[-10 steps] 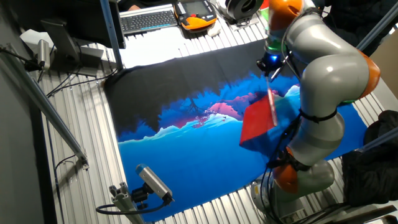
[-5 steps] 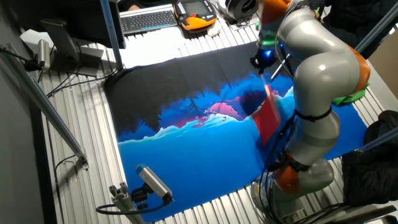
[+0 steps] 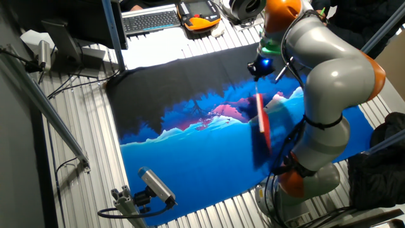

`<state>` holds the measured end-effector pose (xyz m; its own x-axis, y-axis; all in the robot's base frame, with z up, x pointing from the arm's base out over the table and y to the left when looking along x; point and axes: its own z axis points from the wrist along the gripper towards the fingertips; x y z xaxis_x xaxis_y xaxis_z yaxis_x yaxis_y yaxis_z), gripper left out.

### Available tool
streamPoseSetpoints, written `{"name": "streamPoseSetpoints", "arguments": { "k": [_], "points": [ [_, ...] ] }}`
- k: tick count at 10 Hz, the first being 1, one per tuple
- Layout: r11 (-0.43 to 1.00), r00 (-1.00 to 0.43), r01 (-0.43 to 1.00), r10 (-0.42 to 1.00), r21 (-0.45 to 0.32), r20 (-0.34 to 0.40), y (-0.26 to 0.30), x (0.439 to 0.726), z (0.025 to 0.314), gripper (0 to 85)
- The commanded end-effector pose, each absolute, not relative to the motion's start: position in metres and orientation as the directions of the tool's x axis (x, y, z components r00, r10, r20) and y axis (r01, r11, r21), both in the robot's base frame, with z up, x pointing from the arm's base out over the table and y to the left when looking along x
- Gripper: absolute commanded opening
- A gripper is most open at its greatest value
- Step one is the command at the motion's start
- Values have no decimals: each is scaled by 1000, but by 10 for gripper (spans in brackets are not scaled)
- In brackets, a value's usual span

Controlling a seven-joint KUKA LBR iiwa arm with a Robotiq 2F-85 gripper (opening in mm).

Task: Wave the flag

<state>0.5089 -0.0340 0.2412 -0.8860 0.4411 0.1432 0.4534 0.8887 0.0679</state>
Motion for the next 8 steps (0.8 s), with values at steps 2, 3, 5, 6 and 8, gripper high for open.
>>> {"name": "streamPoseSetpoints", "arguments": {
  "k": [2, 3, 5, 6, 8],
  "points": [
    [299, -308, 950, 944, 85, 121, -8, 509, 241, 0],
    [220, -232, 970, 965, 99, 122, -8, 510, 241, 0],
    [-1, -19, 990, 990, 143, 142, -11, 516, 238, 0],
    [-62, 34, 984, 986, 167, 164, -15, 518, 239, 0],
    [-86, 49, 977, 981, 193, 189, -19, 518, 242, 0]
  ]
}}
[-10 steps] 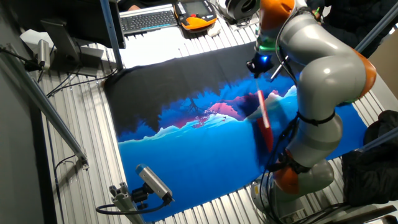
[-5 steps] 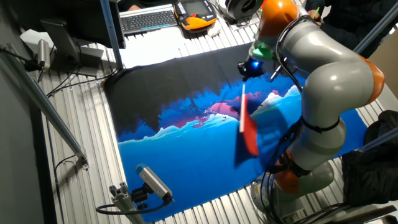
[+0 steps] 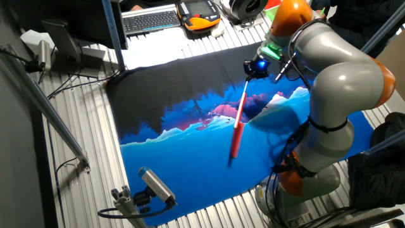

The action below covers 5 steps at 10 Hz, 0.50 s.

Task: Wave the flag

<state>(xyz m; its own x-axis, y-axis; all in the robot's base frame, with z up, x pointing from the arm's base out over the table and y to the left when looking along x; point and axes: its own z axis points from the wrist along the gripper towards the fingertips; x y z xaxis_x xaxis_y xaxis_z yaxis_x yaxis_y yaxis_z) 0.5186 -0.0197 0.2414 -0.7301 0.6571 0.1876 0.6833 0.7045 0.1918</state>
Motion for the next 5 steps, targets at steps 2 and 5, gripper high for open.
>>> {"name": "streamPoseSetpoints", "arguments": {
  "k": [2, 5],
  "points": [
    [-78, 43, 979, 982, 189, 185, -20, 523, 239, 0],
    [-21, -7, 986, 986, 166, 165, -22, 538, 230, 0]
  ]
}}
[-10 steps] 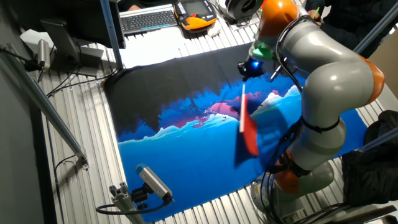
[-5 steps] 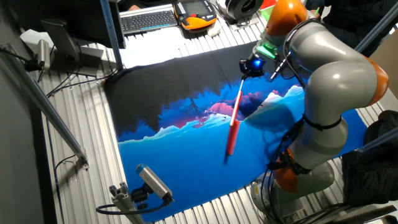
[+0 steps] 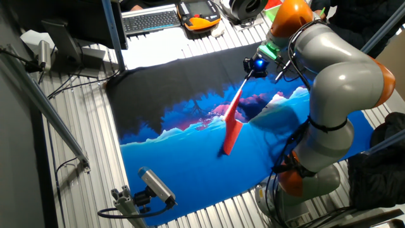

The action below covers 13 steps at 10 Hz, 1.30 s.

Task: Wave the flag

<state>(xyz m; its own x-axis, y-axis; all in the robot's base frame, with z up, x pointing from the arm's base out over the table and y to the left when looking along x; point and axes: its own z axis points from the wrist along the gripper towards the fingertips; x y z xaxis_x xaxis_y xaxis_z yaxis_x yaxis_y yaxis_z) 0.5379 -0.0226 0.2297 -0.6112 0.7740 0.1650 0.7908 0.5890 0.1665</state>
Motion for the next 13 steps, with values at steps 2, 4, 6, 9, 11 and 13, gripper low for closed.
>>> {"name": "streamPoseSetpoints", "arguments": {
  "k": [2, 4, 6, 9, 11, 13],
  "points": [
    [-30, 2, 986, 986, 166, 164, -23, 543, 226, 170],
    [-26, 1, 987, 987, 160, 158, -23, 548, 222, 170],
    [101, -135, 978, 974, 182, 184, -23, 540, 228, 170],
    [393, -421, 903, 888, 173, 184, -24, 530, 236, 0],
    [519, -543, 839, 819, 163, 187, -22, 529, 236, 0],
    [629, -649, 760, 736, 162, 193, -22, 528, 236, 0]
  ]
}}
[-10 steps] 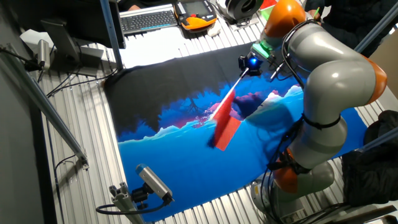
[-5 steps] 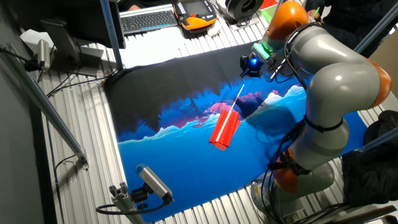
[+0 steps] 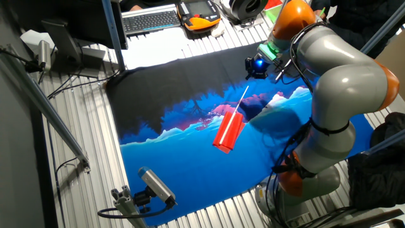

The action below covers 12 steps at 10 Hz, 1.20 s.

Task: Wave the flag

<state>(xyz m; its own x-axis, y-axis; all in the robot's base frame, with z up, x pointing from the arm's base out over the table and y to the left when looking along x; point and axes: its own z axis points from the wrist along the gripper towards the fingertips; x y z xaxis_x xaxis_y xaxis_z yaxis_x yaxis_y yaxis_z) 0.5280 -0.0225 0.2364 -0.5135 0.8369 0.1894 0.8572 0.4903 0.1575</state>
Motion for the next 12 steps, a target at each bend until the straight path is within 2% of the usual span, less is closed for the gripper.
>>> {"name": "streamPoseSetpoints", "arguments": {
  "k": [1, 3, 4, 7, 9, 12],
  "points": [
    [683, -698, 716, 694, 144, 177, -22, 528, 237, 0],
    [801, -805, 589, 572, 102, 159, -20, 525, 237, 0],
    [860, -857, 509, 502, 39, 114, -18, 523, 237, 0],
    [929, -924, 371, 369, -1, 100, -8, 512, 236, 0],
    [934, -930, 355, 350, 28, 115, -8, 509, 237, 0],
    [952, -945, 306, 300, 25, 128, -9, 507, 238, 0]
  ]
}}
